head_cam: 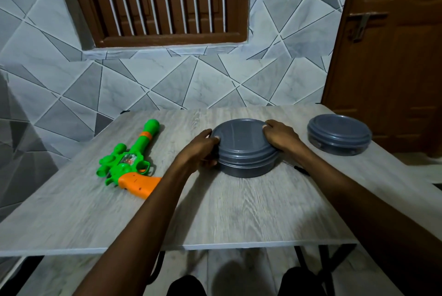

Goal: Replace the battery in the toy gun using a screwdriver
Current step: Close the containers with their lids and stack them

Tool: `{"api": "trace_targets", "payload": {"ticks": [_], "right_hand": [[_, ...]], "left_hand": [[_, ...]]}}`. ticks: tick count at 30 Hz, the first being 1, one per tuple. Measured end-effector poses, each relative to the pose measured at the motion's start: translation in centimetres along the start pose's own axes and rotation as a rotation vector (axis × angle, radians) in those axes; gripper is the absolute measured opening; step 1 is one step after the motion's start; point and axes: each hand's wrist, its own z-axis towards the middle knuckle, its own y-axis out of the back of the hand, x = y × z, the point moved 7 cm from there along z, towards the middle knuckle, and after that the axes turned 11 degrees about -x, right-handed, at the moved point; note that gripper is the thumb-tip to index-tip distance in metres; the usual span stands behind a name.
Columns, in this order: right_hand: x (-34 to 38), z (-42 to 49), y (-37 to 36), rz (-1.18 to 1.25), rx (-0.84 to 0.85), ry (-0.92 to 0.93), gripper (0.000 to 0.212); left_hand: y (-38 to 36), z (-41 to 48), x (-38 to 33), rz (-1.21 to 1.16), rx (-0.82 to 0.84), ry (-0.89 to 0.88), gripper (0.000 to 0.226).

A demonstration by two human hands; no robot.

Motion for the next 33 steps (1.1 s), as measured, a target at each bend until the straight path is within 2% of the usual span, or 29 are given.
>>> {"api": "trace_targets", "payload": {"ticks": [6, 11, 27, 33], "right_hand": [[-0.4, -0.6, -0.5, -0.002, 0.0, -0.051, 0.048], [-0.5, -0.4, -0.5, 0.063, 0.006, -0.059, 0.046], [-0.6, 0.2, -1.0, -0.011, 0.003, -0.057, 0.044], [-0.6, 0.0, -1.0, -0.065, -0.02, -0.042, 0.048]], "left_hand": [[-0.6, -0.1, 0.5, 0.017, 0.235, 0.074, 0.079], [-0.1, 0.7, 1.1, -0.088, 0.15, 0.077, 0.104], [0.3, 1.1, 0.7, 0.072, 0.053, 0.013, 0.109], [0.0, 0.7, 0.4, 0.146, 0.059, -0.039, 0.098]]}}
